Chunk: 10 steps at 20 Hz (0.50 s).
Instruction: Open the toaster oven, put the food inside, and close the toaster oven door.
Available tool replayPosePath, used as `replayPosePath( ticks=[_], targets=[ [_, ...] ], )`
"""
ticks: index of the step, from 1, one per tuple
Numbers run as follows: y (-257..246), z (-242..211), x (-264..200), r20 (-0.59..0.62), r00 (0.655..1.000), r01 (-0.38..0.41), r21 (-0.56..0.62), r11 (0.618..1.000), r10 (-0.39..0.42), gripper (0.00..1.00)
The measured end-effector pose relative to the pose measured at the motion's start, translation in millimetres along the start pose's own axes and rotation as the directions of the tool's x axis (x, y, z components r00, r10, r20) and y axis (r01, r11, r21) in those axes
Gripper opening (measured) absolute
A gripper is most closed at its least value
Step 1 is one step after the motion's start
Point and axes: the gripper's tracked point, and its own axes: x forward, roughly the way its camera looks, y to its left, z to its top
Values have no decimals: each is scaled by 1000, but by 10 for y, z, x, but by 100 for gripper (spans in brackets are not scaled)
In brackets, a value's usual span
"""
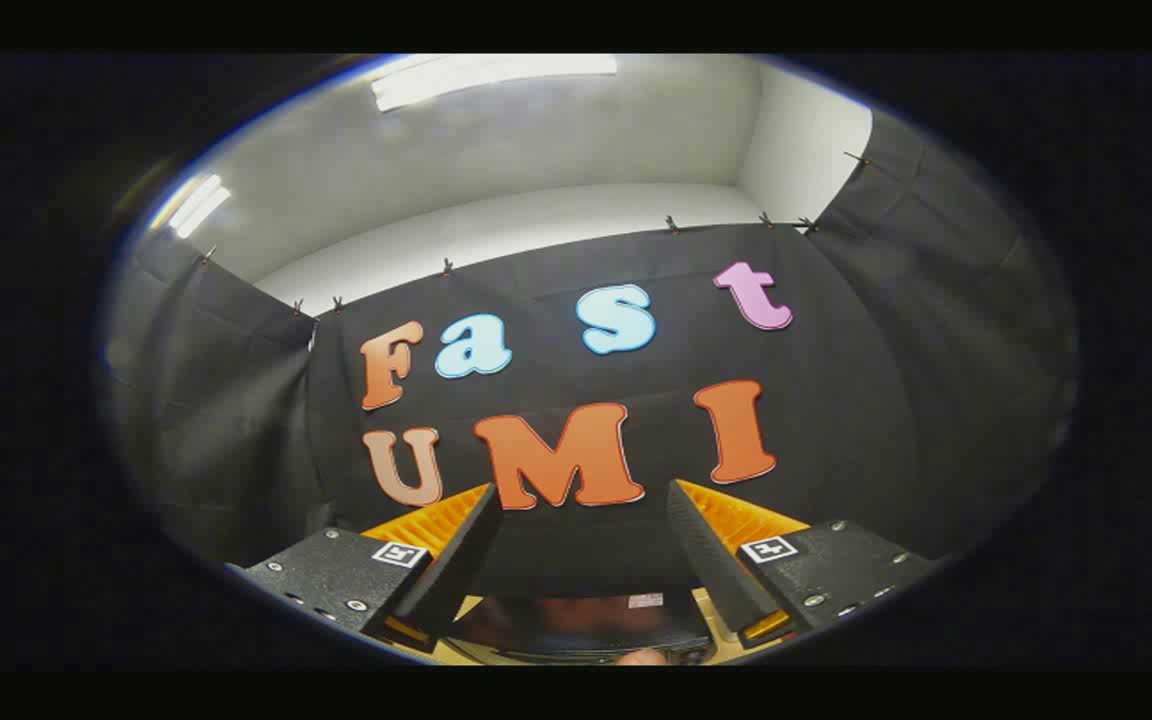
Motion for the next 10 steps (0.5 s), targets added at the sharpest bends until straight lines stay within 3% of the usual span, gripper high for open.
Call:
replayPosePath(
  ticks=[10],
  targets=[
    [68, -186, 23, -55, 999, -3, -17, 1000, 2, 98]
  ],
)
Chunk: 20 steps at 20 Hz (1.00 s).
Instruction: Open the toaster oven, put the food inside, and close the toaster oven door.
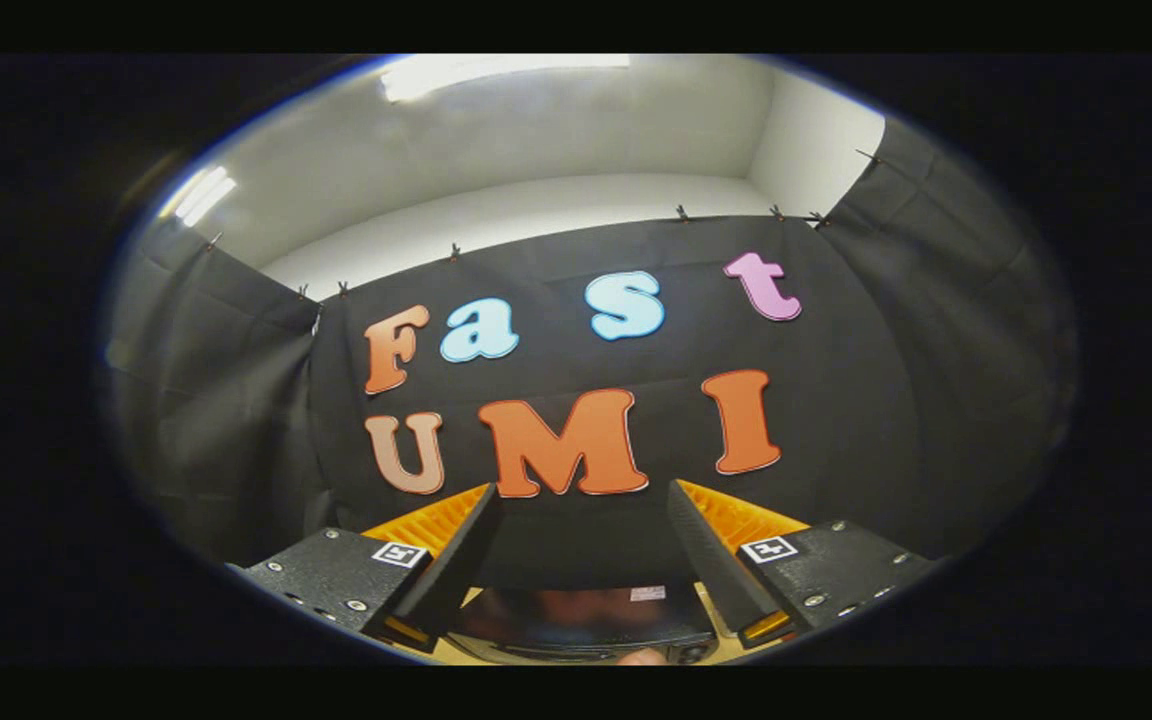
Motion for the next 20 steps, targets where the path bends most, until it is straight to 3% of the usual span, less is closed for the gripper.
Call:
replayPosePath(
  ticks=[7, 11, 15, 20],
  targets=[
    [-11, -321, 58, -64, 998, 24, 29, 999, -22, 98],
    [-37, -795, 77, -154, 987, 57, 60, 997, -47, 98],
    [64, -1441, 48, -294, 955, 62, 70, 996, -39, 99],
    [211, -2045, 56, -365, 930, 68, 49, 996, -46, 99]
  ],
)
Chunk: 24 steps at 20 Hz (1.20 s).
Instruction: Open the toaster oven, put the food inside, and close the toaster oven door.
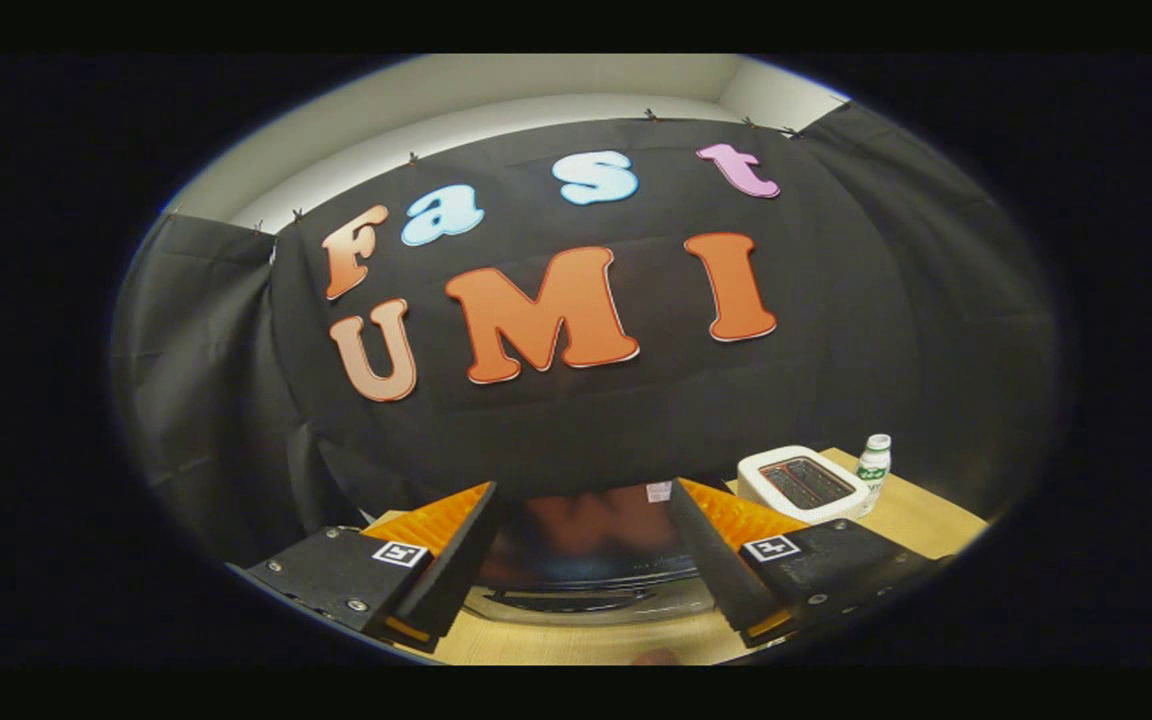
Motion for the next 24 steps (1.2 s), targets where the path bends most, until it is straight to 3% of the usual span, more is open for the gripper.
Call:
replayPosePath(
  ticks=[7, 13, 20, 24],
  targets=[
    [46, -981, 221, -215, 977, 5, -42, 999, -14, 99],
    [12, -1159, 264, -205, 977, 47, -96, 994, -66, 99],
    [144, -1236, 243, -166, 984, 17, -235, 972, -58, 99],
    [160, -1239, 215, -137, 989, 19, -228, 973, -51, 99]
  ],
)
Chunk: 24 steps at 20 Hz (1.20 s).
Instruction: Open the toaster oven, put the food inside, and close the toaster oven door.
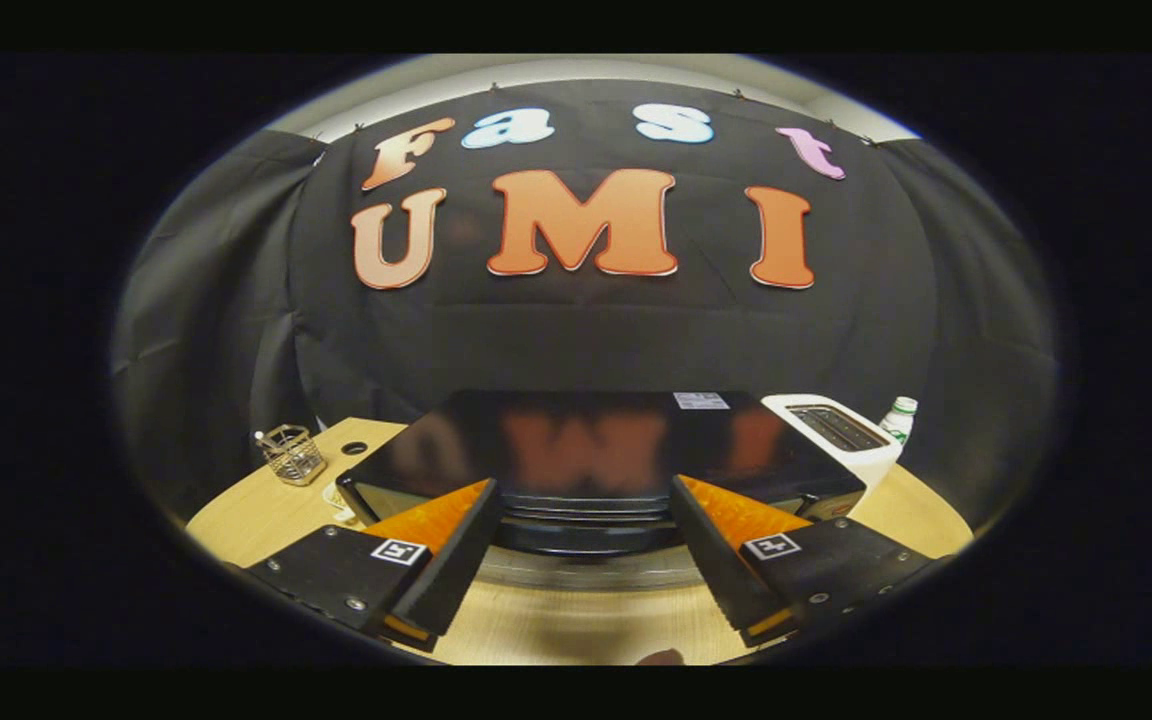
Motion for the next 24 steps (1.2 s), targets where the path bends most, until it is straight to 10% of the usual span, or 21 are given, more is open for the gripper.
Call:
replayPosePath(
  ticks=[17, 24],
  targets=[
    [107, -452, -696, -77, 991, -114, -23, 993, 112, 99],
    [272, -1405, -1112, -411, 886, -213, 48, 976, 214, 100]
  ],
)
